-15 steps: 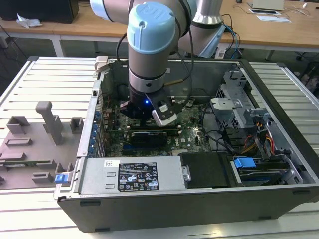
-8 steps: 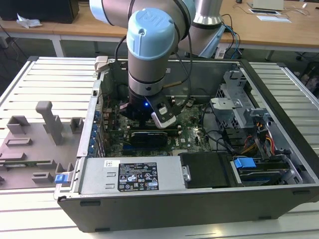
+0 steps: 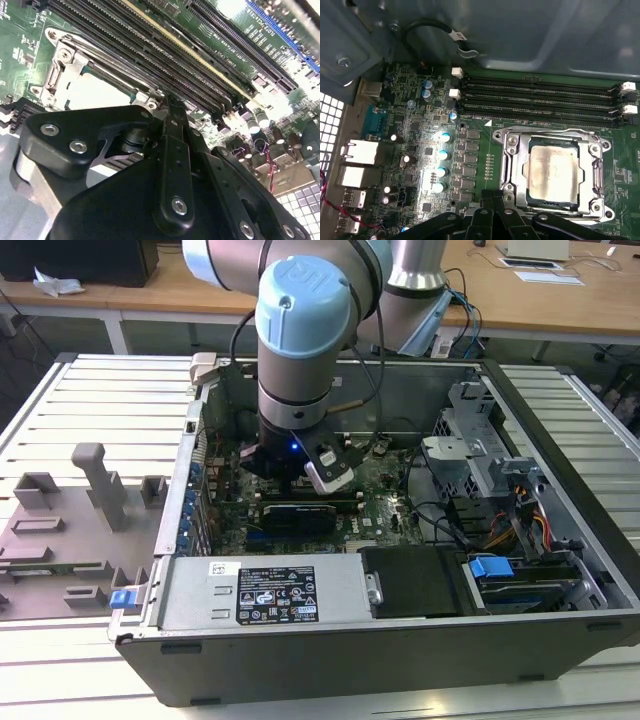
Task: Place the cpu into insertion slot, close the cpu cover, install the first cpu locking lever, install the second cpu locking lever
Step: 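Install the second cpu locking lever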
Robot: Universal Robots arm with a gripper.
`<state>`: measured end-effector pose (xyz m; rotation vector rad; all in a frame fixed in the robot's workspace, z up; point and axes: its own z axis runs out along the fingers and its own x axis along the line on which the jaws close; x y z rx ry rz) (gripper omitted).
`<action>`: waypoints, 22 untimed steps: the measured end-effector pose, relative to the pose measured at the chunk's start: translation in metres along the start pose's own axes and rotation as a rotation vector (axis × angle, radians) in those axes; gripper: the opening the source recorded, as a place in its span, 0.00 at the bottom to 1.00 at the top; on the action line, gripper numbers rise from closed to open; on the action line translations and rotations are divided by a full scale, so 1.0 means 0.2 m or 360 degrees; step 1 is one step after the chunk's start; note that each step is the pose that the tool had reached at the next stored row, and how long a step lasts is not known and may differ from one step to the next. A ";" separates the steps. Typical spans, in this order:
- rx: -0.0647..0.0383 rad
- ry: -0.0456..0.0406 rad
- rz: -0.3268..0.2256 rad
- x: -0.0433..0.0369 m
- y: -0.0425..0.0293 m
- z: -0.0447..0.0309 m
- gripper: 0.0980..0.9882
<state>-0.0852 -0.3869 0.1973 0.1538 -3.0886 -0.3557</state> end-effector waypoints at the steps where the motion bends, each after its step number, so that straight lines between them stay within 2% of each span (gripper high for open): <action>1: 0.0000 -0.0002 -0.0002 0.002 -0.003 -0.004 0.01; 3: 0.0000 -0.0004 -0.0003 0.002 -0.002 -0.025 0.01; 4: 0.0003 -0.0004 -0.0003 0.003 0.006 -0.063 0.01; 5: 0.0005 -0.0004 -0.0003 0.000 0.011 -0.077 0.01; 6: 0.0007 0.0001 -0.0001 -0.025 0.018 -0.077 0.01; 7: 0.0014 0.0017 0.0003 -0.067 0.030 -0.075 0.01; 9: 0.0021 0.0032 0.0006 -0.102 0.039 -0.073 0.01; 11: 0.0057 0.0051 0.0011 -0.148 0.067 -0.065 0.01; 12: 0.0083 0.0058 0.0014 -0.162 0.081 -0.059 0.01; 13: 0.0097 0.0061 0.0015 -0.170 0.090 -0.056 0.01; 14: 0.0129 0.0069 0.0018 -0.190 0.115 -0.049 0.01; 16: 0.0157 0.0076 0.0020 -0.209 0.139 -0.041 0.01; 17: 0.0184 0.0084 0.0022 -0.228 0.164 -0.034 0.01; 19: 0.0210 0.0090 0.0025 -0.246 0.191 -0.026 0.01; 21: 0.0258 0.0097 0.0028 -0.269 0.239 -0.015 0.01; 22: 0.0303 0.0101 0.0031 -0.275 0.263 -0.013 0.01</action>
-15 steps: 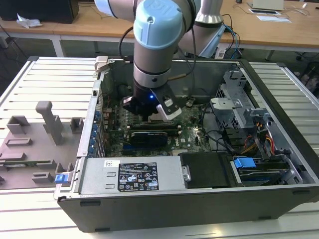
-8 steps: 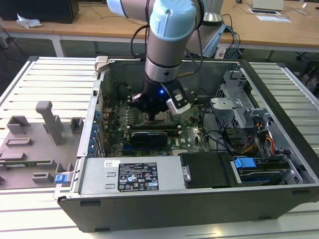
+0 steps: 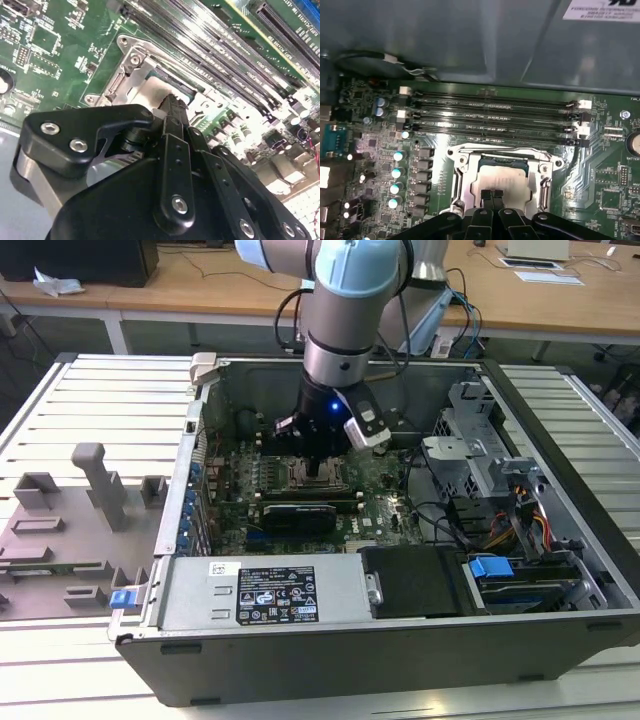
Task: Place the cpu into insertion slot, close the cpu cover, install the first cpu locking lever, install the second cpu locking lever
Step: 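Install the second cpu locking lever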
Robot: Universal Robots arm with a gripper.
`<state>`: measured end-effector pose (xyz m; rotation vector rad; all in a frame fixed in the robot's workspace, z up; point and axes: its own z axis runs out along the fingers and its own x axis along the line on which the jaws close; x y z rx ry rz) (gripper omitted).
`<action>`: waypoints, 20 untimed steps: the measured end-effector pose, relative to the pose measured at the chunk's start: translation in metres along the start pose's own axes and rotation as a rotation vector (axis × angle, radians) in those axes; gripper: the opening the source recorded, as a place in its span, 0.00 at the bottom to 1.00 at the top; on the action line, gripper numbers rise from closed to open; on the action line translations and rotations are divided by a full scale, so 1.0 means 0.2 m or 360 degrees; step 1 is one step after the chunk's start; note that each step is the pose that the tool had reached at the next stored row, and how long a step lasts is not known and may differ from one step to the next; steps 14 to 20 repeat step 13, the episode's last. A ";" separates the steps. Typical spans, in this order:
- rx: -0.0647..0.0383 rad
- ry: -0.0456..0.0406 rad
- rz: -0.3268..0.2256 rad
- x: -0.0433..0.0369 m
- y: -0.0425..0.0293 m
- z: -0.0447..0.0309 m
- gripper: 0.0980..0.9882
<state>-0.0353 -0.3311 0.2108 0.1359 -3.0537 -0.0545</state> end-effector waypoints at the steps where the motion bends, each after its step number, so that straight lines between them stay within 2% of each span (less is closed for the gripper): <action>1: 0.0019 0.0002 0.0002 0.002 0.006 -0.020 0.01; 2: 0.0025 0.0002 0.0002 0.003 0.009 -0.042 0.01; 6: 0.0031 0.0003 0.0003 0.017 0.025 -0.217 0.01; 7: 0.0032 0.0003 0.0003 0.018 0.026 -0.239 0.01; 9: 0.0032 0.0003 0.0003 0.019 0.027 -0.252 0.01; 20: 0.0033 0.0003 0.0003 0.020 0.027 -0.254 0.01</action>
